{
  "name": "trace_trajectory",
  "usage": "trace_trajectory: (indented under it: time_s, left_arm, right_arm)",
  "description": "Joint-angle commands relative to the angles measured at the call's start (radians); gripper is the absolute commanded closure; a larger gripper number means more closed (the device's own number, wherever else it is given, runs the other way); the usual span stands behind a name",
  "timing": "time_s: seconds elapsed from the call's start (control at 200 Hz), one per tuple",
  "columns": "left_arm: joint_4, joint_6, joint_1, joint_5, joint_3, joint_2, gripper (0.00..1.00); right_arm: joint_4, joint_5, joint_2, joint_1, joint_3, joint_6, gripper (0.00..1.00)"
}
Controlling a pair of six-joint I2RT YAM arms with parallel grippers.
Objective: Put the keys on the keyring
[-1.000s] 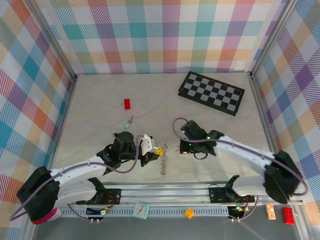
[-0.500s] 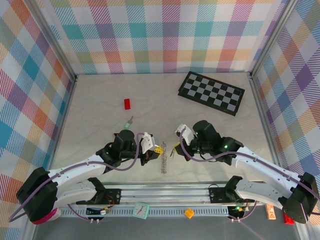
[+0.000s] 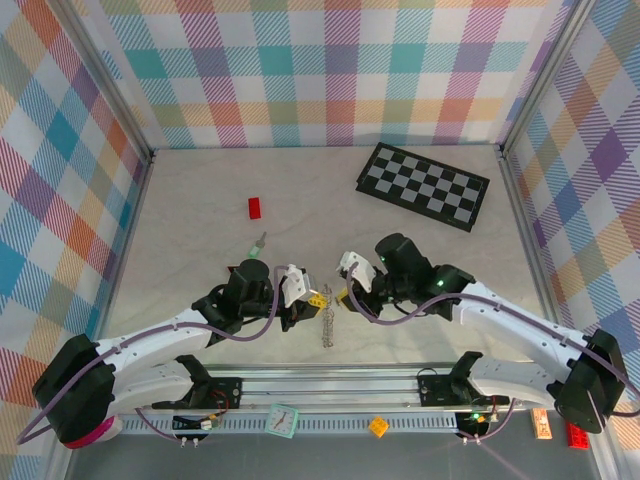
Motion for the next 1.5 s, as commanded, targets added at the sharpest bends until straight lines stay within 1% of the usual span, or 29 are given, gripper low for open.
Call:
trace_trajectory:
  time_s: [0.0,0.36,0.6,0.845,1.005,1.16,1.435,1.465,1.495]
  left_arm:
    - [0.016,-0.007,-0.009,0.02,0.033,-0.001,1.0]
    - [0.017,-0.002,-0.008,0.025,0.033,0.005,1.0]
    - [0.018,0.0,-0.009,0.028,0.034,0.01,1.0]
    - [0.021,-0.001,-0.01,0.031,0.035,0.011,1.0]
    - [0.028,0.001,-0.009,0.029,0.029,0.002,1.0]
    - [0.055,0.001,-0.009,0.015,0.008,-0.015,1.0]
    - [0.118,-0.014,-0.009,0.02,-0.022,-0.022,1.0]
    - [0.128,-0.016,-0.009,0.019,-0.026,-0.021,1.0]
    - [0.137,-0.017,-0.008,0.017,-0.032,-0.022,1.0]
  right_arm:
    - [-0.004,-0.042,0.021,0.013,0.043,-0.06,1.0]
    - [0.009,-0.041,0.078,0.031,0.071,-0.085,1.0]
    - [0.026,-0.035,0.087,0.036,0.071,-0.084,1.0]
    - [0.052,0.029,0.084,0.038,0.066,-0.065,1.0]
    - [0.023,0.082,0.096,0.038,0.079,-0.052,1.0]
    - [0.006,0.123,0.074,0.038,0.065,-0.035,1.0]
    - [-0.005,0.125,0.065,0.035,0.034,0.002,1.0]
    - [-0.004,0.119,0.067,0.033,0.031,0.004,0.96]
    - [-0.004,0.113,0.068,0.033,0.028,0.005,0.91]
